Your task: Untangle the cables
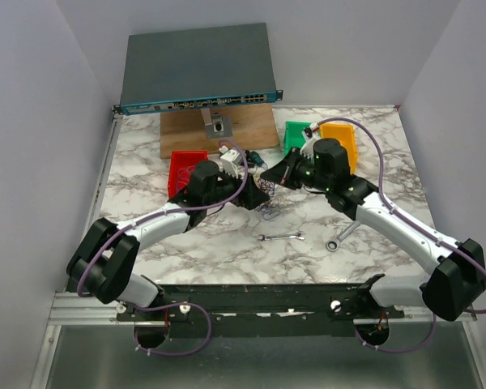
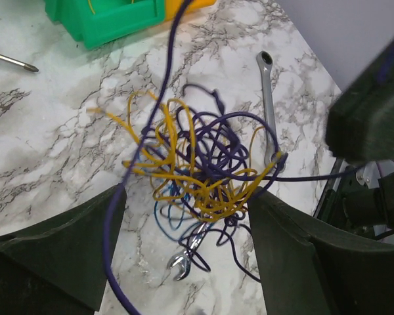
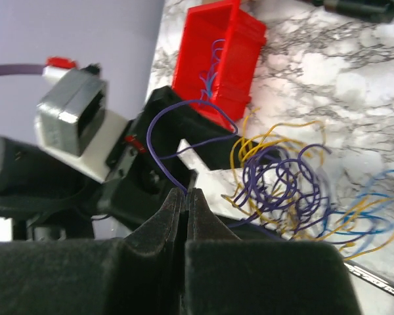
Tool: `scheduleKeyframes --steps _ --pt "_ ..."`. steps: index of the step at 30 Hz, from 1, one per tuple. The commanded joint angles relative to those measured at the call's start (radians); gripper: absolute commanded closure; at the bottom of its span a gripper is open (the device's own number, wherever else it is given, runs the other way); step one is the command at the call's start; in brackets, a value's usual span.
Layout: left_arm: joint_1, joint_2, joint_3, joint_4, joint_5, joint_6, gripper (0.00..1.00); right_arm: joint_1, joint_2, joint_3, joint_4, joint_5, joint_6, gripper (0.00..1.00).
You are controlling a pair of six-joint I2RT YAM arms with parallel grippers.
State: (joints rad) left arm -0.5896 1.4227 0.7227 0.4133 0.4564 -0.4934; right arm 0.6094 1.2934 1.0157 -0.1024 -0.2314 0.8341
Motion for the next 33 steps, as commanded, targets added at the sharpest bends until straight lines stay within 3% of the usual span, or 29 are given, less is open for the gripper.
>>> scheduleKeyframes --steps 1,10,12,14,16,20,29,33 --pt "-0.004 0.052 0.052 -0.021 0.044 0.002 0.26 0.004 -0.039 -0.006 0.073 -0.107 0.059 0.99" --pt "-0.004 0.045 0.035 0.034 0.077 -0.011 0.29 0.004 -0.077 0.001 0.055 -0.12 0.073 0.99" --pt "-0.003 0.04 0.026 0.052 0.081 -0.011 0.5 0.005 -0.085 0.004 0.048 -0.123 0.077 1.0" --pt "-0.004 0.032 0.017 0.067 0.077 -0.01 0.83 0.004 -0.104 -0.004 0.046 -0.104 0.079 0.99" --pt "-0.003 0.032 0.018 0.054 0.06 -0.01 1.0 0.005 -0.133 -0.003 0.023 -0.054 0.072 0.99" --pt "-0.004 0.045 0.034 0.016 0.035 -0.011 1.0 0.004 -0.171 0.077 -0.096 0.079 0.011 0.99" --pt "0.036 0.05 0.052 -0.139 -0.13 -0.025 1.0 0.004 -0.341 0.262 -0.361 0.72 -0.171 0.99" --pt "0.07 0.047 0.039 -0.163 -0.168 -0.058 1.0 0.004 -0.383 0.32 -0.417 0.862 -0.244 0.99"
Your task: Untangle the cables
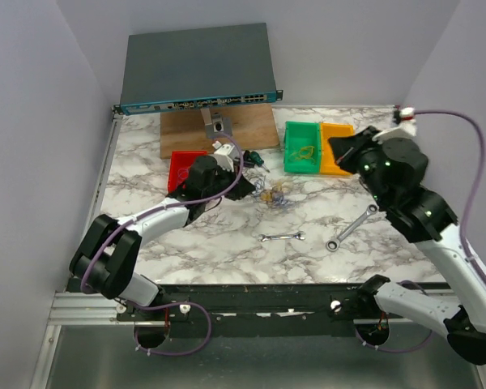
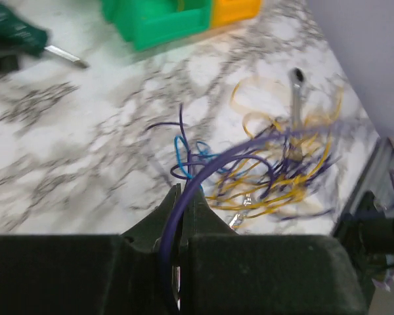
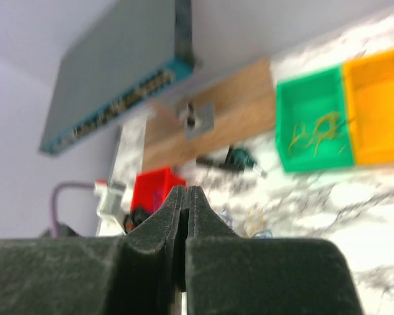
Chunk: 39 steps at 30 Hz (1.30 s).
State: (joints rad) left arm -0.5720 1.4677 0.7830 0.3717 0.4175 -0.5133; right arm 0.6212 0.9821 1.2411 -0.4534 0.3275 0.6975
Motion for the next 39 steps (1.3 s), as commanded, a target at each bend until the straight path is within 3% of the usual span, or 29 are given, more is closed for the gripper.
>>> scheduleKeyframes --steps 1,5,9,11,14,16,25,39 --pt "0.057 -0.002 -0.024 -0.135 -0.148 -0.043 1.0 -0.009 -0.074 0.106 -0.081 0.324 -0.121 1.0" --pt "0.075 -0.02 -0.031 -0.144 -0.162 -0.036 1.0 -0.008 -0.094 0.119 -0.116 0.391 -0.149 0.99" --pt "0.061 -0.038 -0.047 -0.073 -0.078 -0.018 1.0 -0.008 -0.067 0.071 -0.111 0.208 -0.175 0.97" --pt "0.051 -0.025 -0.033 -0.072 -0.043 -0.01 1.0 -0.008 -0.028 0.028 -0.091 0.055 -0.202 0.85" --pt "0.041 -0.017 -0.024 -0.063 -0.011 -0.004 1.0 -0.007 0.021 -0.068 -0.014 -0.211 -0.254 0.48" --pt "0.034 -0.019 -0.024 -0.056 0.0 0.002 1.0 -0.008 0.043 -0.142 0.065 -0.343 -0.267 0.34" --pt "0.006 -0.021 -0.018 -0.028 0.047 0.024 1.0 -0.005 0.174 -0.374 0.374 -0.567 -0.345 0.32" --pt "-0.011 -0.04 -0.033 0.016 0.093 0.029 1.0 -0.004 0.407 -0.448 0.62 -0.343 -0.301 0.34"
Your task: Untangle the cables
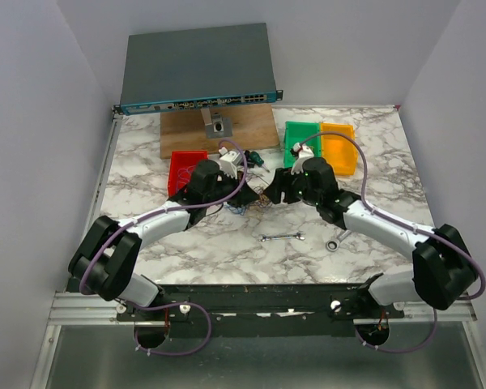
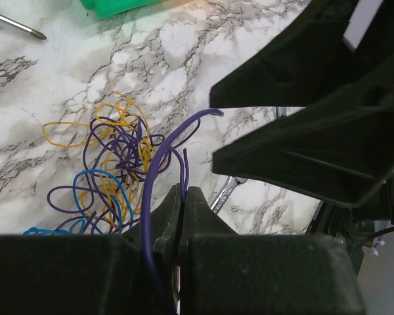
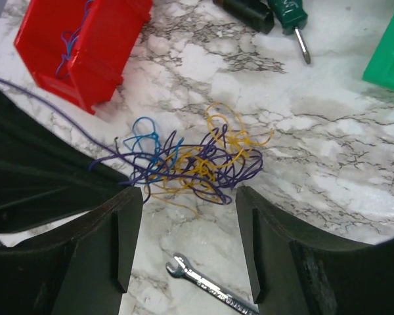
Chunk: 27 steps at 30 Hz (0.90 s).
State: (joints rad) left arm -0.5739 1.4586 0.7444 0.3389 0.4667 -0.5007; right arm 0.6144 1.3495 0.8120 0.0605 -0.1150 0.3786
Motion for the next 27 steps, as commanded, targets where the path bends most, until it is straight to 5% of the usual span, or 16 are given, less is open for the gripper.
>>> scheduleKeyframes --steps 1,5,9,11,14,17,21,27 --pt "-0.01 -0.032 0.006 0.051 0.048 0.015 1.0 0.002 0.055 -0.02 0.12 0.11 0.024 0.34" --pt "-0.015 -0.038 -0.001 0.072 0.062 0.015 1.0 0.002 0.11 -0.021 0.168 0.15 0.053 0.44" --pt "-0.017 -0.041 0.0 0.062 0.058 0.019 1.0 0.002 0.124 -0.015 0.183 0.137 0.074 0.97" --pt "-0.016 -0.048 -0.003 0.063 0.051 0.02 0.9 0.002 0.08 -0.031 0.185 0.147 0.092 0.99" --pt "-0.017 -0.069 -0.019 0.049 0.003 0.024 0.49 0.003 -0.012 -0.063 0.203 0.16 0.103 0.99" --pt "-0.016 -0.11 -0.044 0.059 -0.043 0.026 0.3 0.003 -0.09 -0.031 0.138 0.135 0.118 0.99" --pt "-0.016 -0.159 -0.077 0.049 -0.12 0.03 0.17 0.003 -0.149 0.032 0.044 0.129 0.155 0.99" --pt "-0.015 -0.18 -0.102 0.112 -0.063 0.037 0.14 0.004 -0.206 0.094 -0.05 0.096 0.259 0.99"
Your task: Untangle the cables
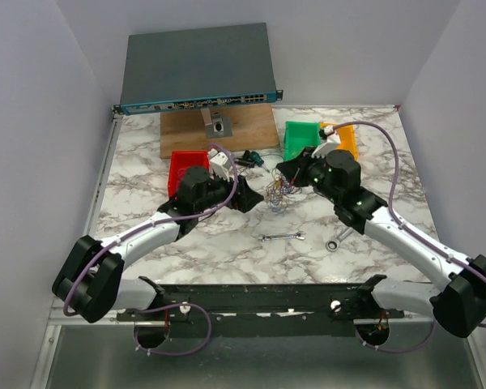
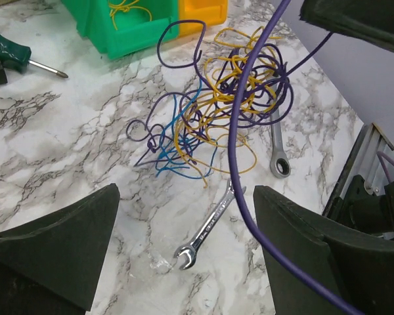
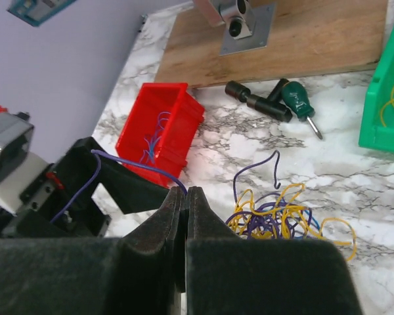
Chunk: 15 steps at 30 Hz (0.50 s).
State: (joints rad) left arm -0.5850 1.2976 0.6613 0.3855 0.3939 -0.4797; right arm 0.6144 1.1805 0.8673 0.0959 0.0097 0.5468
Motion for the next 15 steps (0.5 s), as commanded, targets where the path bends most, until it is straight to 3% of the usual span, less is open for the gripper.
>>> scheduleKeyframes --steps 1,2,5,9,12,15 --pt "-0.006 -0.025 -0.026 0.084 0.018 0.012 0.14 0.004 -0.043 0.046 -0.093 -0.022 0.115 0.99" --pt "-0.005 -0.037 -0.038 0.101 0.019 0.008 0.14 0.003 -0.052 0.058 -0.131 0.002 0.14 0.99" --pt "-0.004 -0.081 -0.082 0.118 -0.06 -0.003 0.14 0.001 -0.084 0.093 -0.285 0.269 0.237 0.99" --pt "0.036 -0.101 -0.079 0.015 -0.198 -0.043 0.12 0.002 -0.157 0.078 -0.399 0.547 0.317 0.99" --pt "0.083 -0.086 -0.091 0.033 -0.159 -0.092 0.12 0.001 -0.21 0.046 -0.399 0.589 0.33 0.99" --pt "0.083 -0.08 -0.105 0.103 -0.085 -0.092 0.12 0.001 -0.216 0.045 -0.368 0.511 0.327 1.0"
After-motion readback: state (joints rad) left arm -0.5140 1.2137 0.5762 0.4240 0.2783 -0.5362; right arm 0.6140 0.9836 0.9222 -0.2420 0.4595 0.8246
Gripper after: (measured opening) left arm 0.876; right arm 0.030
